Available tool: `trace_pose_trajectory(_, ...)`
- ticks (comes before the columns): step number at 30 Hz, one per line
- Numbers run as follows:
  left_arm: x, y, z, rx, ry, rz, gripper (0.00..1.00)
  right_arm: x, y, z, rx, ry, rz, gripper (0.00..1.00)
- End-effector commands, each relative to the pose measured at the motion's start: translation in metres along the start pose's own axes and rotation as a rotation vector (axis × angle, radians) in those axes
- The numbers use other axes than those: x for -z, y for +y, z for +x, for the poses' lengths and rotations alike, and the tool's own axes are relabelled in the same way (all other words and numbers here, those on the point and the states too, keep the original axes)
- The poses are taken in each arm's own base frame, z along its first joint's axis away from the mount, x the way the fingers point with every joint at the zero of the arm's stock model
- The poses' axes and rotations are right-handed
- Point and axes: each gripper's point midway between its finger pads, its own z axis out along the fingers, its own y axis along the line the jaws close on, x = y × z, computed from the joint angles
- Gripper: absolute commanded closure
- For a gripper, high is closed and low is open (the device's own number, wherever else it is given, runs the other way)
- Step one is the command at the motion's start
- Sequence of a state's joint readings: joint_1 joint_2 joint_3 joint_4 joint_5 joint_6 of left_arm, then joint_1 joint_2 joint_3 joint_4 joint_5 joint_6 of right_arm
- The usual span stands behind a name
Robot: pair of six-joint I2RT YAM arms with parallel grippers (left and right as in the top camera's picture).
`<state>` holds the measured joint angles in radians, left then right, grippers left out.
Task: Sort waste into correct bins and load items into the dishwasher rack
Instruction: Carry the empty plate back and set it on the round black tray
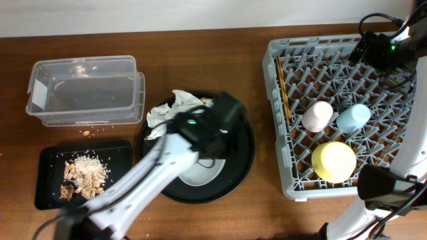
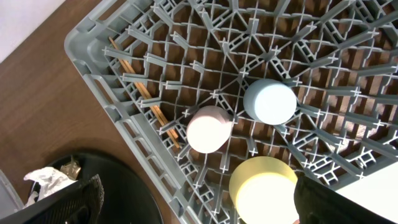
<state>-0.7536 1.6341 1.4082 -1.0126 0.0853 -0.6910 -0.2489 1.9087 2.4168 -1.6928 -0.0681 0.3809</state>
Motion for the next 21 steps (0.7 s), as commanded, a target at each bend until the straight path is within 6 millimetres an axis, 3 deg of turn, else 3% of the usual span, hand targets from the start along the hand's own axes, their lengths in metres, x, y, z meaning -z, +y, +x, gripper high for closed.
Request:
trace_pose_trajectory(1,-0.040,0.015,-0.001,0.033,-0.019,-0.182,0.99,0.003,-0.002,0.000,0.009,-0.007,0.008,0.01)
trace_pose_trajectory(4,-0.068,0.015,0.013,0.033,0.046,-0.229,0.99,0.003,-0.002,0.000,0.009,-0.007,0.008,0.01)
trace_pose_trajectory(9,-0.073,0.010,0.022,0.018,0.076,-0.219,0.99,0.003,-0.002,0.000,0.009,-0.007,0.008,0.01)
trace_pose_trajectory(10,-0.073,0.009,0.023,0.018,0.082,-0.217,0.81,0.003,-0.002,0.000,0.009,-0.007,0.008,0.01)
trace_pose_trajectory(12,-0.072,0.010,0.023,0.011,0.083,-0.219,0.31,0.003,-0.002,0.000,0.009,-0.007,0.008,0.01)
trace_pose_trajectory(13,-0.072,0.010,0.021,0.011,0.073,-0.221,0.16,0.003,-0.002,0.000,0.009,-0.007,0.008,0.01)
trace_pose_trajectory(16,-0.063,0.015,-0.003,0.002,0.015,-0.230,0.13,0.003,-0.002,0.000,0.009,-0.007,0.008,0.01)
trace_pose_trajectory(18,-0.050,0.017,-0.031,-0.013,-0.044,-0.219,0.01,0.003,-0.002,0.000,0.009,-0.007,0.008,0.01)
trace_pose_trajectory(21,-0.026,0.023,-0.081,-0.047,-0.149,-0.189,0.01,0.003,-0.002,0.000,0.009,-0.007,0.008,0.01)
